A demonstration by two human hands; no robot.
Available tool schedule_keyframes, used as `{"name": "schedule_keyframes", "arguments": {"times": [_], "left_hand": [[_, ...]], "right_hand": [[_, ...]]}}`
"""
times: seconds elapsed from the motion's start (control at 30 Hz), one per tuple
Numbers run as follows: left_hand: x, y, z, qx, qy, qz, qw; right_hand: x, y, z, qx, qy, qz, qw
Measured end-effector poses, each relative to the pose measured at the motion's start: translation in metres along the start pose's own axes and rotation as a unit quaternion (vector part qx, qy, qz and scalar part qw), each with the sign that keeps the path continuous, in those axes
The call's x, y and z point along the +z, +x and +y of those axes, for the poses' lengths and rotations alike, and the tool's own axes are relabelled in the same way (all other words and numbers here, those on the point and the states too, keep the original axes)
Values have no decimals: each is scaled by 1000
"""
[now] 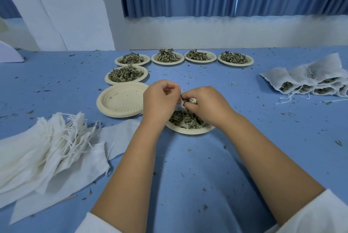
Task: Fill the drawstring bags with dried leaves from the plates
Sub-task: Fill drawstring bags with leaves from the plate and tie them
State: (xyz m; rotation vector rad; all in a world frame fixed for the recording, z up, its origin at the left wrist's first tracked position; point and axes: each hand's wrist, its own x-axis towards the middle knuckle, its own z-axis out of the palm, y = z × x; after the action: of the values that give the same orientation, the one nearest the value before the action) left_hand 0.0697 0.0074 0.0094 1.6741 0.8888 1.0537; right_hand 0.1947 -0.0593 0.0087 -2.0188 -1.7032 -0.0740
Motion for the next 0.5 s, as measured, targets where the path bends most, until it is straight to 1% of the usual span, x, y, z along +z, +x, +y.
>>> {"name": "schedule_keyframes", "arguments": {"times": [0.07,0.13,0.23,0.3,0.4,0.5], "left_hand": [[1,-2,0,19,26,-29,999],[3,-3,0,36,55,-43,997],[3,-1,-1,50,73,-23,996],[2,-1,0,53,76,-14,996],[3,-1,0,37,53,-14,998],[2,0,0,20,34,7,999]], "right_hand": [[-1,0,0,1,-32,-28,999],[-1,-1,-1,10,-34,-29,999],[-1,0,1,55,52,38,996],[-1,2,2,84,103,64,989],[-1,4,2,95,158,64,981],[-2,3,1,86,236,57,966]]}}
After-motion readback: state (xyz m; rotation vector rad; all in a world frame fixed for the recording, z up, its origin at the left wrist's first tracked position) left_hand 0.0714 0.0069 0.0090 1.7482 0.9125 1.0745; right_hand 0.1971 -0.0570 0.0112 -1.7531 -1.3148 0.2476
